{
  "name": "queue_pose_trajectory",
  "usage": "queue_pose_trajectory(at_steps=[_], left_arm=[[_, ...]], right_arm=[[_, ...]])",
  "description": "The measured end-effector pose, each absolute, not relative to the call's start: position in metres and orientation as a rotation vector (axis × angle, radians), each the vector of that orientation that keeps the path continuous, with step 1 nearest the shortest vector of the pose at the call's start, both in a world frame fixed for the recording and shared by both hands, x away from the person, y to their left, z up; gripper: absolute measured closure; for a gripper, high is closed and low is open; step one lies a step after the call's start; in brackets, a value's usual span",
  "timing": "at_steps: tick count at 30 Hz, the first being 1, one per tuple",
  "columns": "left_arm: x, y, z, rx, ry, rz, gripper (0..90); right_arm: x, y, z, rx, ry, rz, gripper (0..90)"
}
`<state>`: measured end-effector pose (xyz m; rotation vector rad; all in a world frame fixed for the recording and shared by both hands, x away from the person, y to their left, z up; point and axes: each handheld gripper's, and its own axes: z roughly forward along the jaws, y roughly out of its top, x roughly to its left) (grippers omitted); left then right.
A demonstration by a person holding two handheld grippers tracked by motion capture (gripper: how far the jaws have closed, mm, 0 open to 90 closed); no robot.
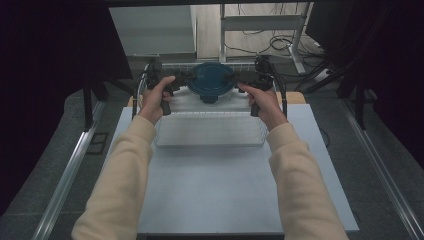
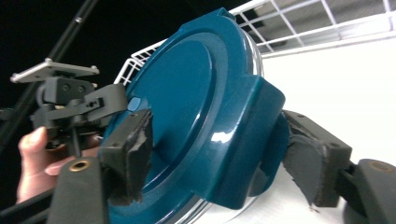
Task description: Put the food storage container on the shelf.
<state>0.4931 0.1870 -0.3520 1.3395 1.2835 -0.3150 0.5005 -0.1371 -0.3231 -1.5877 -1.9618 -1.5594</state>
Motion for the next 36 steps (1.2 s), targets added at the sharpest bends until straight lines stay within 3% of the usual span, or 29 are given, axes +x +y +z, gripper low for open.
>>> queue_pose_trajectory(at_steps=[5, 6, 11, 18, 25, 32, 36], left_arm=[[0.491, 0.187, -0.349, 1.369, 1.251, -0.25, 24.1], [0.485, 0.189, -0.343, 1.386, 1.239, -0.167, 22.5], [0.469, 0.195, -0.331, 1.437, 1.19, -0.071, 20.9], [0.401, 0.202, -0.323, 1.613, 1.035, 0.077, 19.8], [0.347, 0.203, -0.35, 1.657, 1.006, 0.089, 20.3], [0.289, 0.203, -0.399, 1.735, 0.96, 0.094, 21.9], [0.273, 0.2, -0.429, 1.794, 0.992, 0.119, 22.1]], right_arm=[[0.491, -0.129, -0.316, -1.63, -2.09, -1.598, 18.7], [0.485, -0.129, -0.311, -1.648, -2.14, -1.616, 16.3], [0.47, -0.135, -0.299, -1.654, -2.299, -1.648, 15.5], [0.418, -0.157, -0.295, -1.47, -2.459, -1.698, 15.5], [0.367, -0.179, -0.32, -1.36, -2.503, -1.743, 15.6], [0.298, -0.211, -0.387, -1.292, -2.583, -1.737, 15.6], [0.288, -0.219, -0.406, -1.321, -2.613, -1.696, 15.4]])
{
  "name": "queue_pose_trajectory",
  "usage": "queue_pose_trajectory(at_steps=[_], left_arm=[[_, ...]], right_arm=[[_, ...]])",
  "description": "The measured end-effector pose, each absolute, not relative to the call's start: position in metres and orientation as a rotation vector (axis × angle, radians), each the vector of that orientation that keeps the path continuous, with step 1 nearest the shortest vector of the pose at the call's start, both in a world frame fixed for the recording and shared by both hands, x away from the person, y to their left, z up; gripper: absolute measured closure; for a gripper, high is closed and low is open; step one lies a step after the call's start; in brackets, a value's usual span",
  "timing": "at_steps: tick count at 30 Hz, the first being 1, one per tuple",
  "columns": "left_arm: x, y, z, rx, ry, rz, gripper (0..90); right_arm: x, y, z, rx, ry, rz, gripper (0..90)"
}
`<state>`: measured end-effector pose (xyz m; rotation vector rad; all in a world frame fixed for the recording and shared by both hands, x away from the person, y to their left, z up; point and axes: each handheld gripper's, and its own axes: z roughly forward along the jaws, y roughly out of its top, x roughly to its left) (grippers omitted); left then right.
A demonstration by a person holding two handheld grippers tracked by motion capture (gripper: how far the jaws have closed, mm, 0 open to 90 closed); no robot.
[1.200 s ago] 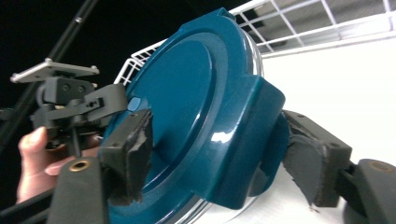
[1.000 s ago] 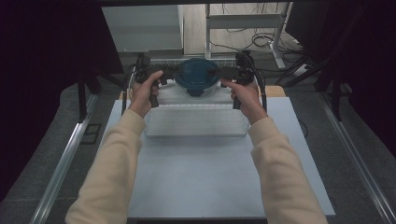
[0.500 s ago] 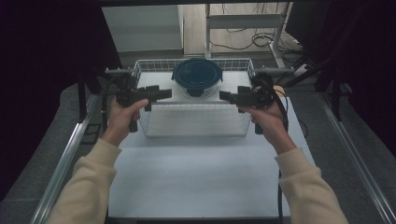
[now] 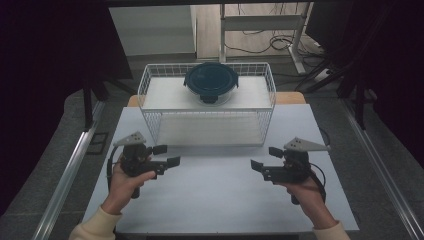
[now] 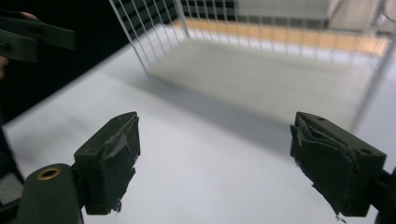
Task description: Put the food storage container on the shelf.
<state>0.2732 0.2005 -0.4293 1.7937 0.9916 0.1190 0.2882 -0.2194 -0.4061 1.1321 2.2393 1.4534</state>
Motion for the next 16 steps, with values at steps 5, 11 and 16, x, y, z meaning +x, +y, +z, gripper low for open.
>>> queue_pose_trajectory(at_steps=[5, 11, 16], left_arm=[[0.259, 0.195, -0.467, 1.878, 1.019, 0.103, 22.8], [0.251, 0.198, -0.481, 1.86, 1.042, 0.104, 25.0], [0.249, 0.201, -0.483, 1.834, 1.069, 0.107, 27.1]], right_arm=[[0.274, -0.231, -0.444, 1.192, 2.269, 1.343, 15.1], [0.27, -0.239, -0.466, 1.255, 2.278, 1.301, 15.0], [0.269, -0.239, -0.462, 1.267, 2.248, 1.347, 14.7]])
